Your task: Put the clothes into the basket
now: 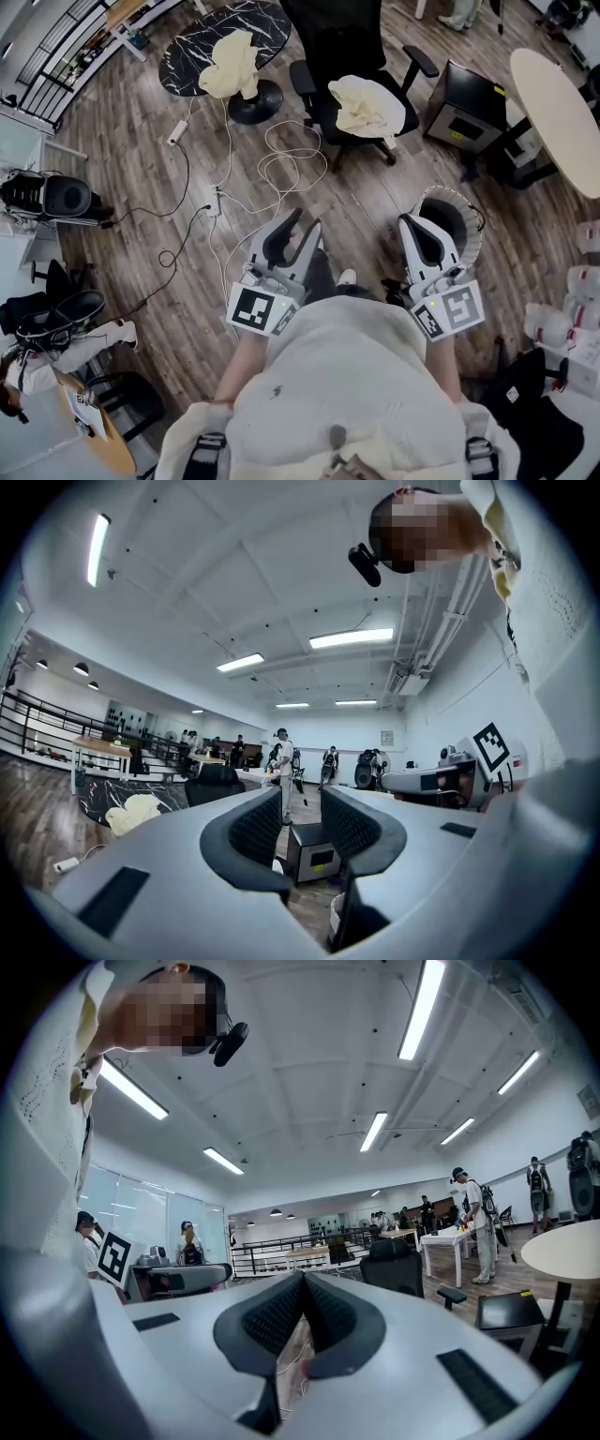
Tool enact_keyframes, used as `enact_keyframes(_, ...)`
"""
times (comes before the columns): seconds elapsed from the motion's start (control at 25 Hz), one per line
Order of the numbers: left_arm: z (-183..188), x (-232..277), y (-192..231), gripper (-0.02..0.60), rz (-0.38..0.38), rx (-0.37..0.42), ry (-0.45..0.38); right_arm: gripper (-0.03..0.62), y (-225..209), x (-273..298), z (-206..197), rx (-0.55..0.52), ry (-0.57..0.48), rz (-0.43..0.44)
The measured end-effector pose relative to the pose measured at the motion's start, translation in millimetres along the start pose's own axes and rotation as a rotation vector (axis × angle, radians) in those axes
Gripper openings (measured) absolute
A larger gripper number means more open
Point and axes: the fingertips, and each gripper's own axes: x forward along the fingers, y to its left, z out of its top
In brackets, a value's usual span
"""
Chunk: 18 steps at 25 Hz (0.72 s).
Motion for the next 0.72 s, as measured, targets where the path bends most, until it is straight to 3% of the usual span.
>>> enact_keyframes(0.44, -5, 58, 40, 0.143, -0.077, -0.016, 0.016, 0.008, -38, 41, 1, 0.003, 0.02, -0.106)
enact_keyframes(0.72, -1, 122, 92, 0.143, -0.153, -0.042, 0.014, 0.008, -66, 109, 7, -0.028, 0.061, -0.163)
